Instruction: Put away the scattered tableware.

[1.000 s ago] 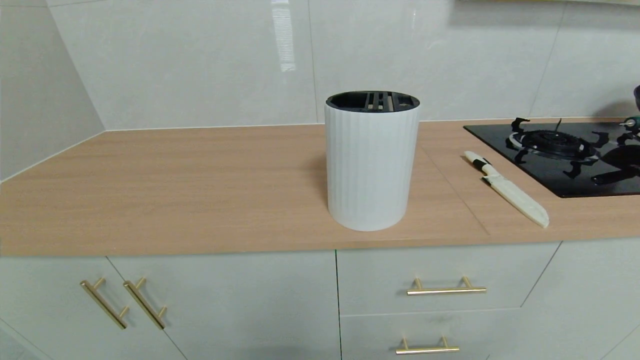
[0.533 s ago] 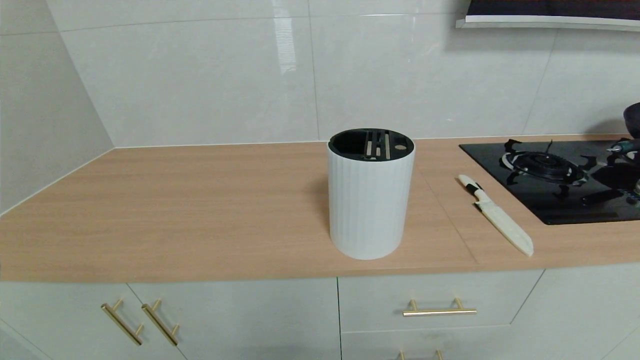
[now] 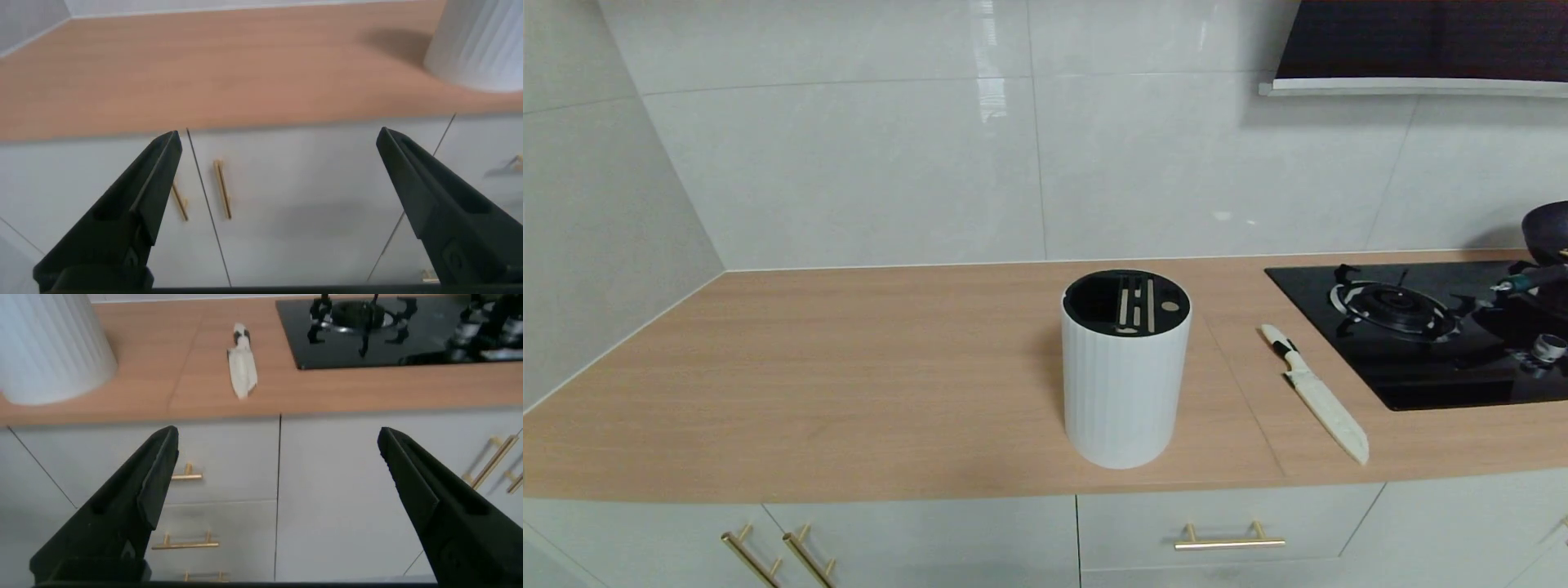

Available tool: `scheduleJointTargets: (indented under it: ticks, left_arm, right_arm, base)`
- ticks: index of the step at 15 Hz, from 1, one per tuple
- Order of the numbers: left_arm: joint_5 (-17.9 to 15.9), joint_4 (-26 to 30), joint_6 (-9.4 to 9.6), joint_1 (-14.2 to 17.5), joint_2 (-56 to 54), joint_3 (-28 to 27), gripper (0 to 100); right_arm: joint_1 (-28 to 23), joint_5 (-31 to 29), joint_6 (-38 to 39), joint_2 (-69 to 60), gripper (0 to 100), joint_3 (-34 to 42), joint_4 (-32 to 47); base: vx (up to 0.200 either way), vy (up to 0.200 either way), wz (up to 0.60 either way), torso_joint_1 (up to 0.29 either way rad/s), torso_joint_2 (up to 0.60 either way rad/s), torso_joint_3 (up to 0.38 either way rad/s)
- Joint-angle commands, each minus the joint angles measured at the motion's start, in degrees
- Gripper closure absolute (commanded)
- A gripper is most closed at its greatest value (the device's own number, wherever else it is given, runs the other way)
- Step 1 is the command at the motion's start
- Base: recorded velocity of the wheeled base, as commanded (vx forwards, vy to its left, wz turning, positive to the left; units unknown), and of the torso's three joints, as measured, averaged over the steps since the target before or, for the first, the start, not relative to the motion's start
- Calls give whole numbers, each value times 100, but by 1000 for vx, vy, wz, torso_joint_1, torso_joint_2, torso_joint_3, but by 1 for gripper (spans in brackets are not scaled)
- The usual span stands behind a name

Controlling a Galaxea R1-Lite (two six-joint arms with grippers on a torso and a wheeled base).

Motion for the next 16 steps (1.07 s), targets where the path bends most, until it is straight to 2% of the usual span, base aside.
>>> scheduleJointTargets:
  ticks: [1, 6, 11, 16]
  left_arm:
    - [1, 2, 0, 1, 0, 1, 0]
    - [1, 2, 0, 1, 0, 1, 0]
    - [1, 2, 0, 1, 0, 1, 0]
    - [1, 2, 0, 1, 0, 1, 0]
  right_arm:
    - [1, -3, -1, 9, 0, 0, -1]
    - [1, -3, -1, 9, 0, 0, -1]
    - [1, -3, -1, 9, 0, 0, -1]
    - [1, 5, -19, 9, 0, 0, -1]
  base:
    - [0, 0, 0, 246, -559, -315]
    - [0, 0, 0, 268, -591, -328]
    - [0, 0, 0, 194, -419, -231]
    - [0, 0, 0, 52, -114, -61]
